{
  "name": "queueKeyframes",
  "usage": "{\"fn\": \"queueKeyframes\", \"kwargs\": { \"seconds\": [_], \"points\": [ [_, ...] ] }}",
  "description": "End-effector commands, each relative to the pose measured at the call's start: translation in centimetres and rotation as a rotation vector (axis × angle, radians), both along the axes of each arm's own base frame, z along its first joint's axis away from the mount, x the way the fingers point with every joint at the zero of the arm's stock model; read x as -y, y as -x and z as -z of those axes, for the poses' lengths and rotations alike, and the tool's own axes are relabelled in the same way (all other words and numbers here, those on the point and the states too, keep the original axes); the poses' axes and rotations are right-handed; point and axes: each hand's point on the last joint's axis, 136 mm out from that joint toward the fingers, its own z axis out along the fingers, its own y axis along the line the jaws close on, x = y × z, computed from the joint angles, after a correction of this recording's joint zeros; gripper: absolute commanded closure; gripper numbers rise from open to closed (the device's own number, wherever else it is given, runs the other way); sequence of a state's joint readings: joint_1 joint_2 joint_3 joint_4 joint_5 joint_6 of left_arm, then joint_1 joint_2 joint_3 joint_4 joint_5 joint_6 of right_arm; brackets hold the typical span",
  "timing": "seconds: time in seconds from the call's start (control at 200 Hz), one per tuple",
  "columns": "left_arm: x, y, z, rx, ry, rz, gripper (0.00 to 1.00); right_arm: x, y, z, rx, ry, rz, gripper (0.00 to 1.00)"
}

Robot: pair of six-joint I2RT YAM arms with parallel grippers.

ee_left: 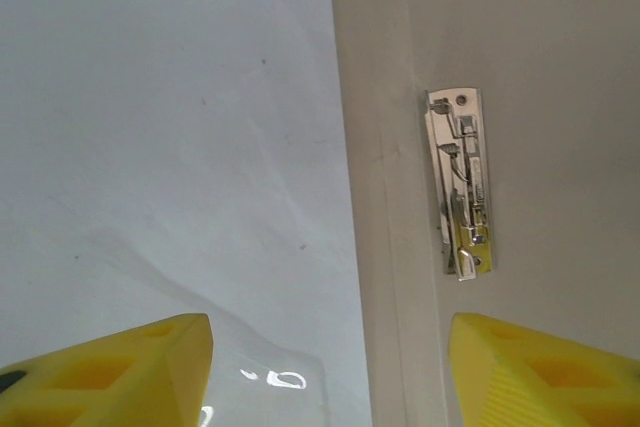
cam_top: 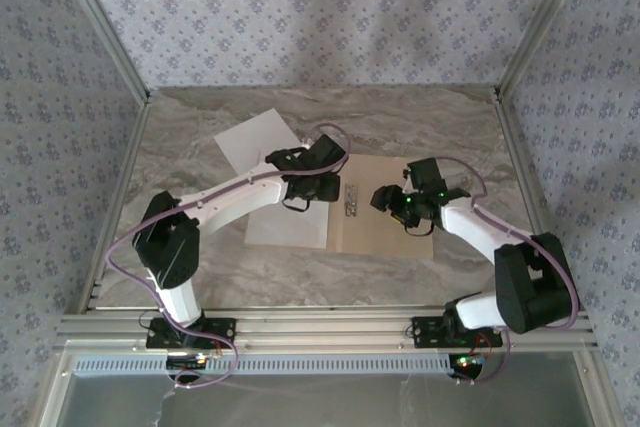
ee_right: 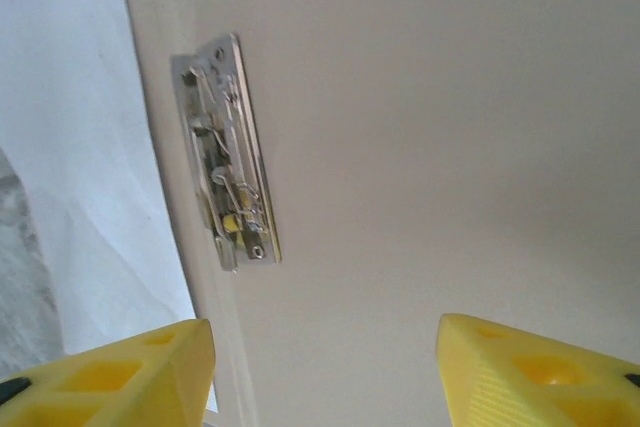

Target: Put the files into the folder

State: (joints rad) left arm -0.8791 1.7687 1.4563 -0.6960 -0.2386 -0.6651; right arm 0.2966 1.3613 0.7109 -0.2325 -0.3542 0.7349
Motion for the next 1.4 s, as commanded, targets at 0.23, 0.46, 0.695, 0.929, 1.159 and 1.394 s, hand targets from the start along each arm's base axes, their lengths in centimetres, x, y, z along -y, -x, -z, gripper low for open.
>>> {"fn": "queueKeyframes", "kwargs": {
  "seconds": [0.23, 0.46, 0.695, 0.929, 1.159, 1.394],
  "points": [
    [2.5, 0.6, 2.8, -0.02, -0.024, -0.036, 0.4, 1.7, -0.8, 0.0, 0.111, -0.004, 0.0, 0.41],
    [4.5, 0.4, 4.5, -0.05, -0.052, -0.03, 0.45, 1.3, -0.9, 1.9, 0.113, -0.031, -0.01, 0.44],
    [6.4, 0.5, 6.0, -0.058, -0.09, -0.028, 0.49, 1.3, -0.5, 3.6, 0.071, -0.013, -0.037, 0.47],
    [7.1, 0.9, 7.2, -0.083, -0.104, -0.032, 0.67, 1.9, -0.3, 3.4, 0.068, 0.0, -0.019, 0.53],
    [7.2, 1.1, 8.1, -0.1, -0.114, -0.035, 0.73, 2.5, -0.1, 3.5, 0.059, 0.007, -0.002, 0.54],
    [7.9, 1.3, 8.8, -0.115, -0.106, -0.021, 0.78, 2.7, -0.2, 3.6, 0.064, 0.013, 0.005, 0.54]
  ]
}}
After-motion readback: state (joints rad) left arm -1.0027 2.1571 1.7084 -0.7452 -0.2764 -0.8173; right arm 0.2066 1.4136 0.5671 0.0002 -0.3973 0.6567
